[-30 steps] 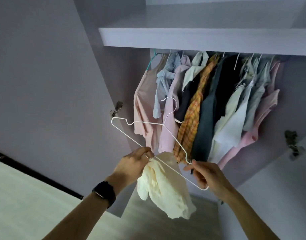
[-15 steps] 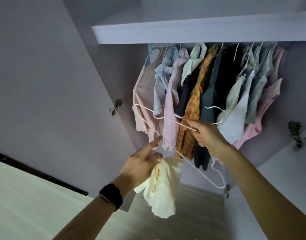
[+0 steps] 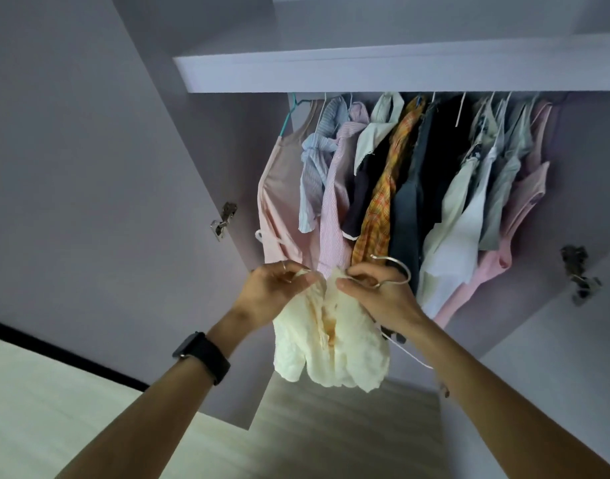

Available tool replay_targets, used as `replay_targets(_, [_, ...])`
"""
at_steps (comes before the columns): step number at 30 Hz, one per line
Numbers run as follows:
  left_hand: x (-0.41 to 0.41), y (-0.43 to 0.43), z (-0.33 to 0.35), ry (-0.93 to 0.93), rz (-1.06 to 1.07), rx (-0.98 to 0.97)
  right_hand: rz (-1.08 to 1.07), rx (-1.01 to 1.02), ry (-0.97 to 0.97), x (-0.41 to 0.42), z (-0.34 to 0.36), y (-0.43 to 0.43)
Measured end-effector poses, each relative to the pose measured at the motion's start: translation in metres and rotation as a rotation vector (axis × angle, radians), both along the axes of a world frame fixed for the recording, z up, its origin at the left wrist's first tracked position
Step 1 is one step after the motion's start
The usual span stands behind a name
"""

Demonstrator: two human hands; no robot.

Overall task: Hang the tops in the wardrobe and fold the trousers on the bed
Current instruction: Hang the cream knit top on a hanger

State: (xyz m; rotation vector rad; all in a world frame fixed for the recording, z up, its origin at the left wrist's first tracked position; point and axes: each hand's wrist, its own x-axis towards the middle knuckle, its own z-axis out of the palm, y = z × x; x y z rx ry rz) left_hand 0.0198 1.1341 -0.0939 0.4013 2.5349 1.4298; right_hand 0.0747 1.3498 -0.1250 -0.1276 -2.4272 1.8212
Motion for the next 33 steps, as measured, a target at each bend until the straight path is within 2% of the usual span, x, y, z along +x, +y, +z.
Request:
replay_targets(2, [-0.011, -0.014, 0.001, -0.053, 0.046, -0.012, -0.06, -0.01, -0.012, -0.005, 0.006, 0.017])
replay_targets(8, [-0.025, -0.048, 0.001, -0.045, 0.023, -0.367, -0.222, -0.02, 0.019, -0.017, 0.004, 0.071])
replay_targets(11, [-0.031, -0.053, -0.002, -0.098, 0.031, -0.463, -0.235, 0.037, 0.041, -0.019, 0.001, 0.079])
replay_targets(14, [-0.035, -0.049, -0.007, -0.035, -0.03, -0.656, -0.23, 0.063, -0.01, -0.02, -0.008, 0.077])
replay_targets(17, [-0.039, -0.044, -0.005, 0.07, 0.013, -0.793, -0.274, 0.015, -0.078, -0.022, -0.01, 0.077])
replay_targets(19, [-0.042, -0.044, 0.002, 0.018, 0.044, -0.693, -0.31, 0.004, -0.119, -0.021, -0.012, 0.082])
replay_targets(21, [-0.047, -0.043, 0.013, -0.113, 0.029, -0.483, -0.313, 0.103, -0.19, -0.02, -0.021, 0.086])
replay_targets(23, [-0.051, -0.033, 0.032, -0.119, -0.038, -0.364, -0.351, 0.139, -0.243, -0.017, -0.027, 0.091])
replay_targets(25, [-0.058, -0.018, 0.053, -0.02, -0.107, -0.395, -0.445, 0.035, -0.172, -0.017, -0.02, 0.091])
replay_targets(27, [-0.063, 0.001, 0.073, 0.076, -0.164, -0.509, -0.56, -0.115, -0.01, -0.02, 0.006, 0.085])
replay_targets(30, [-0.069, 0.024, 0.097, 0.191, -0.201, -0.597, -0.645, -0.549, 0.115, -0.019, 0.068, 0.067])
replay_targets(33, [-0.073, 0.033, 0.113, 0.222, -0.216, -0.563, -0.577, -0.948, 0.181, -0.023, 0.119, 0.049])
